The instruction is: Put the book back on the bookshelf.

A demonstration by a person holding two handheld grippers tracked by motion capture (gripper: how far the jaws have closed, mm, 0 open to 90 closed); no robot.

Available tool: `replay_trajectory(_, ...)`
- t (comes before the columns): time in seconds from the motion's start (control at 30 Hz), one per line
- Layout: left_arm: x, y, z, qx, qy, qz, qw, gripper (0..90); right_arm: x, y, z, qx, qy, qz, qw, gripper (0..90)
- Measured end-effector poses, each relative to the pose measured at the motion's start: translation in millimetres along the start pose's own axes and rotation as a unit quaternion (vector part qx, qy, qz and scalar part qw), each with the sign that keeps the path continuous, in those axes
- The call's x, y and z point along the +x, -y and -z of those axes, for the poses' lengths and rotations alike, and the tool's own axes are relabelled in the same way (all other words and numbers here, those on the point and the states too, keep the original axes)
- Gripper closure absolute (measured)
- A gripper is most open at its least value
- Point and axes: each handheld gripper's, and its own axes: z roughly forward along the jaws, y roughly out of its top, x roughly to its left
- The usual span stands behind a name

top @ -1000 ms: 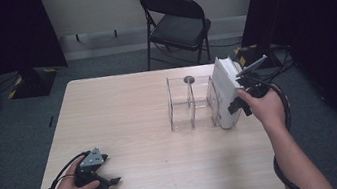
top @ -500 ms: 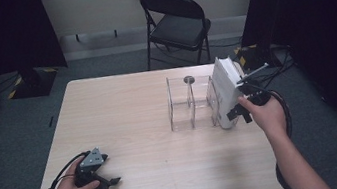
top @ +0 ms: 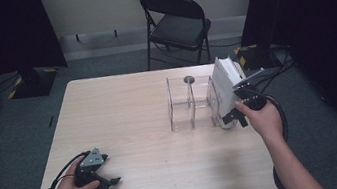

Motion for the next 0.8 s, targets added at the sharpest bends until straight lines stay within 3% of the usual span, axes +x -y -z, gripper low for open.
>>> replay_trajectory(0.8,-0.2,0.1,-0.2,0.000,0.002,0.002,1.0000,0.0,24.0,1.0,-22.3,-0.002,-0.024,0.049,0.9985,26.1)
